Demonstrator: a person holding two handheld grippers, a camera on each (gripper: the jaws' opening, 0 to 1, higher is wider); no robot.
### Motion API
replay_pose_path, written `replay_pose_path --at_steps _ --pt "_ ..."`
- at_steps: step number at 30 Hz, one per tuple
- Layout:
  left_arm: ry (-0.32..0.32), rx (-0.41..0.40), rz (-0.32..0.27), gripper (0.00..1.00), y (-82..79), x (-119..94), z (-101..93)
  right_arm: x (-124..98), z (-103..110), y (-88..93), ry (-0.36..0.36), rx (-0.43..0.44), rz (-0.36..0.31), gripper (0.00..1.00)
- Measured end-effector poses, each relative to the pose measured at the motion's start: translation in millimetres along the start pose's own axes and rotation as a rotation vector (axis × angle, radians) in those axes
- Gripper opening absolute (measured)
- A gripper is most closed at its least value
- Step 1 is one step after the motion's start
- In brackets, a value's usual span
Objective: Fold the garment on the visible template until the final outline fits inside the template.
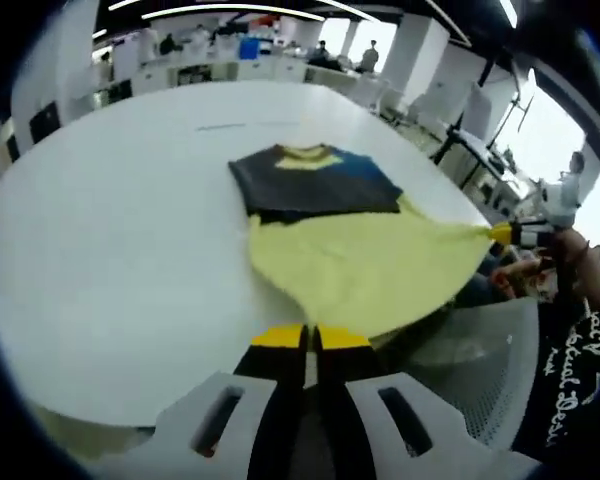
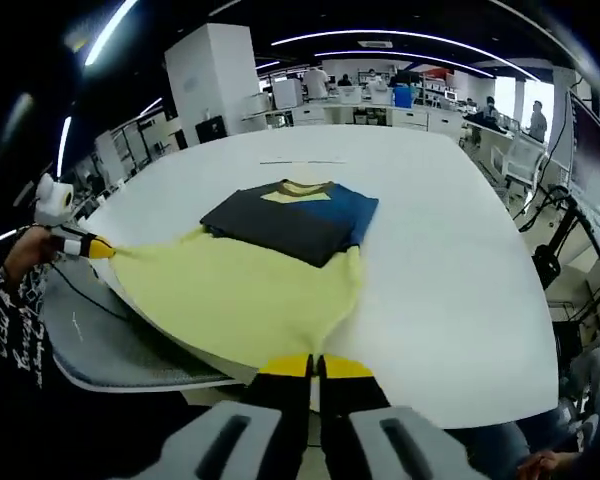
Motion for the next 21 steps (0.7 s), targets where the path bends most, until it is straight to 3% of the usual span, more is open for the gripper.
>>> replay_pose_path --at_steps 21 --pt "0.001 0.032 -0.09 0.0 -56.1 -7 7.6 -5 -2 -67.0 0.038 -0.085 -0.106 0.0"
Point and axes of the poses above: the point that each gripper's makers call its tool centre point, and the gripper's own axes: x roughly forward along the fingers, z roughly to its left, y roughly out of its underside, the point moved 2 cm from there along -x, roughly backward along the fingers, and after that the axes turned 6 degrees about y, right-handed, at the moved point
